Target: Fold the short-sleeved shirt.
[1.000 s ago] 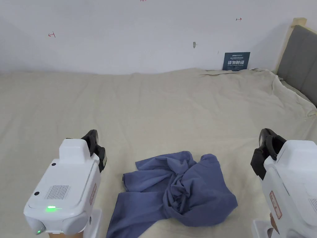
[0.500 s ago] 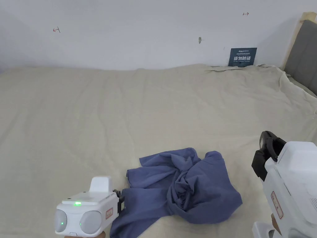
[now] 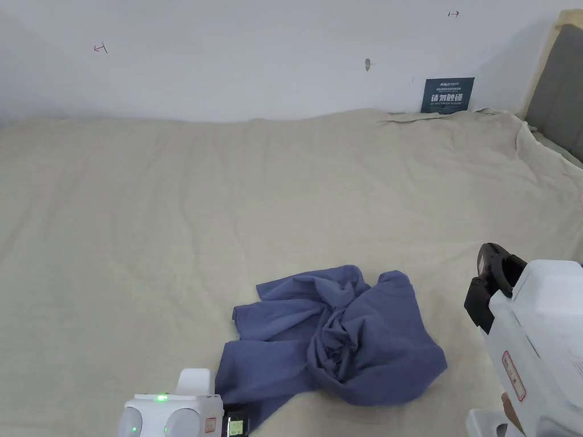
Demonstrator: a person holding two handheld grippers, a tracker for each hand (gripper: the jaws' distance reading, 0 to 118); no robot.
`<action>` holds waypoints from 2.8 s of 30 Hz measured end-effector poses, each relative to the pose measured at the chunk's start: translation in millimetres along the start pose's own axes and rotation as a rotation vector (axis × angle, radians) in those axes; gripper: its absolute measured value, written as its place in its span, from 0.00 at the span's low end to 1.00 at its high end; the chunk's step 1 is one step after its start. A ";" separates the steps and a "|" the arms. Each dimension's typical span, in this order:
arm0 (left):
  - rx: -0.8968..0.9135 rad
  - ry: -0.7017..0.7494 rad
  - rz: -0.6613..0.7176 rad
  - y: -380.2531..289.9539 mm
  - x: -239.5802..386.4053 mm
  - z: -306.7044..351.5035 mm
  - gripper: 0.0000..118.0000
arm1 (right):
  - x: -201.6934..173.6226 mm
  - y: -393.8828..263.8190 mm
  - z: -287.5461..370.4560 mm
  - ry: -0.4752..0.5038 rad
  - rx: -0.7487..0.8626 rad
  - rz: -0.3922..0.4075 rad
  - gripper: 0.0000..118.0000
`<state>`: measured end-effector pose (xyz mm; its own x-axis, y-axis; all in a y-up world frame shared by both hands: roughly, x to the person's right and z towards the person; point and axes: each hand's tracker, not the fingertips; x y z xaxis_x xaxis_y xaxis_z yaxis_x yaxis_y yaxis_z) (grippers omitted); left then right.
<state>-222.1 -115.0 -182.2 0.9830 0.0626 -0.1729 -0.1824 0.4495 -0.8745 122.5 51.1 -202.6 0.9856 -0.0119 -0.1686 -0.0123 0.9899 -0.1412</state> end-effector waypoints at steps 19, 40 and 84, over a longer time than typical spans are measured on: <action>0.038 -0.049 -0.032 3.8 12.5 -6.7 0.01 | -3.9 -6.2 -10.2 0.018 -0.049 -0.017 0.00; 0.204 -0.245 0.080 43.5 -10.8 52.8 0.01 | 10.2 -85.2 -233.3 0.095 -0.685 -0.125 0.87; 0.620 -0.272 0.208 193.6 -85.7 193.9 0.01 | 94.2 123.5 -166.2 0.132 -0.281 -0.214 0.02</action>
<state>-337.3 139.5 -248.8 0.9150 0.3859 -0.1181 -0.3994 0.8238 -0.4024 185.8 148.7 -398.1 0.9410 -0.2502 -0.2281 0.1276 0.8861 -0.4455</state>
